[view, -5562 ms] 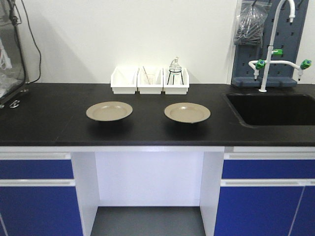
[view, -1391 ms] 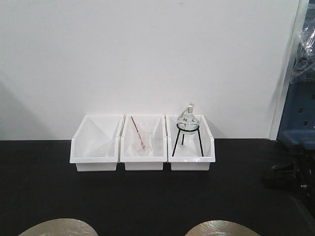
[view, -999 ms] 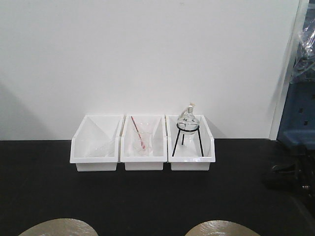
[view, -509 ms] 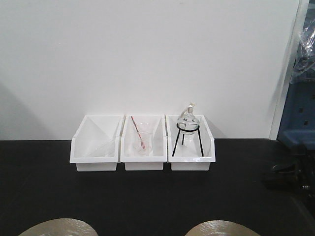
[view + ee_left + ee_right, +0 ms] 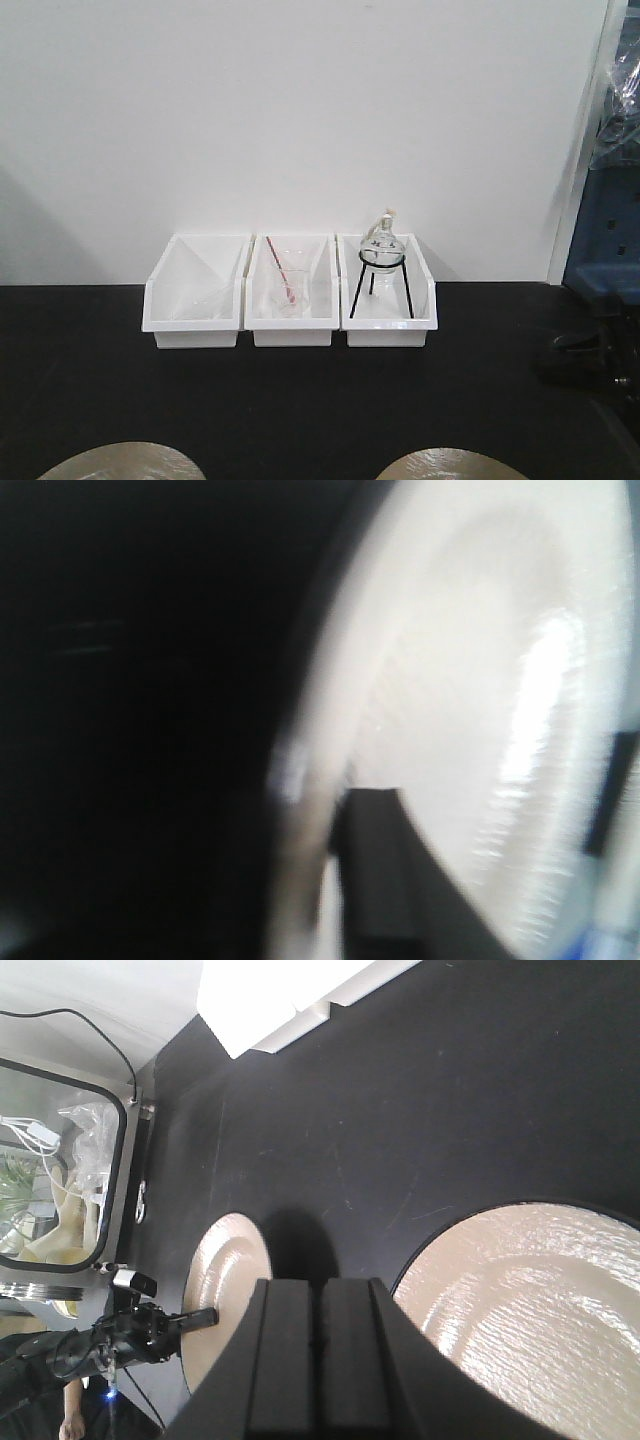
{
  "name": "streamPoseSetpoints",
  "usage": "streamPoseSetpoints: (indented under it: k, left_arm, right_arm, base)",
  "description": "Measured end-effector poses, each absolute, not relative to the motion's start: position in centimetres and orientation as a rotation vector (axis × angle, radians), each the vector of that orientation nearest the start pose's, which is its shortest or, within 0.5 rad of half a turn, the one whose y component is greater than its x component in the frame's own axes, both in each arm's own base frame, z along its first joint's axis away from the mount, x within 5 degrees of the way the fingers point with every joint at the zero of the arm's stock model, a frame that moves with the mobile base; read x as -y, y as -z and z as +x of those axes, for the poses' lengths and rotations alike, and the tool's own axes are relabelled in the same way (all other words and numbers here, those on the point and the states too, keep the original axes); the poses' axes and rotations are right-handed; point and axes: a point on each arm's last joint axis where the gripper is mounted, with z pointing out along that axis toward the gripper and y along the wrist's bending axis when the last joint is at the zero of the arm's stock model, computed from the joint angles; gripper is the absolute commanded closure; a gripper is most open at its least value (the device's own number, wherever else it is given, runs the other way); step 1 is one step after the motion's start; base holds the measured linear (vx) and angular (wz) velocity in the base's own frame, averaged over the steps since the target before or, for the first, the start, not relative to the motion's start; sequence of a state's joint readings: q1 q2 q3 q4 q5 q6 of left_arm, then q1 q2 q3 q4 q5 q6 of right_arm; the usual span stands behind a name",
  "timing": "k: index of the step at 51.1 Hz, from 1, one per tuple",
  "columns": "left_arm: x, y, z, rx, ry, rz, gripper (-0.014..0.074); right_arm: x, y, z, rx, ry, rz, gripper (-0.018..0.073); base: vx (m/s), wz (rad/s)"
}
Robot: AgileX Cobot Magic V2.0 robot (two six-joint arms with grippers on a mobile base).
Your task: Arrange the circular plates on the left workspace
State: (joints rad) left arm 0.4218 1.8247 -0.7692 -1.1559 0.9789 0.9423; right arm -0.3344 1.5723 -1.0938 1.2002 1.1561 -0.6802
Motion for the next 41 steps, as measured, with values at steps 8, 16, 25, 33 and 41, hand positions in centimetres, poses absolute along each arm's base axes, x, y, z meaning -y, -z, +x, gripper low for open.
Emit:
streamPoseSetpoints:
  k: [8,16,25,33,41]
  left_arm:
    - [-2.9,-14.0,28.6,-2.533,1.250,-0.429,0.0601]
    - [-0.2,-14.2,30.3,-2.463,1.248,-0.418,0.0600]
    - [2.7,-14.7,33.8,-2.407,1.228,-0.391,0.0600]
    - [5.0,-15.2,37.3,-2.359,1.291,-0.398,0.0599]
    - [7.3,-14.2,39.8,-2.375,1.323,-0.410,0.0597]
  right_arm:
    - [2.5,-28.8,31.0,-2.306,-1.222,0.203,0.0561]
    - [2.5,-28.8,31.0,-2.306,-1.223,0.202,0.0561]
    - [2.5,-28.8,31.0,-2.306,-1.223,0.202,0.0561]
    - [2.5,-28.8,31.0,-2.306,-1.223,0.202,0.0561]
    - [2.5,-28.8,31.0,-2.306,-1.223,0.202,0.0561]
  base:
    - [0.00,0.00]
    - [0.00,0.00]
    - [0.00,0.00]
    - [0.00,0.00]
    - [0.00,0.00]
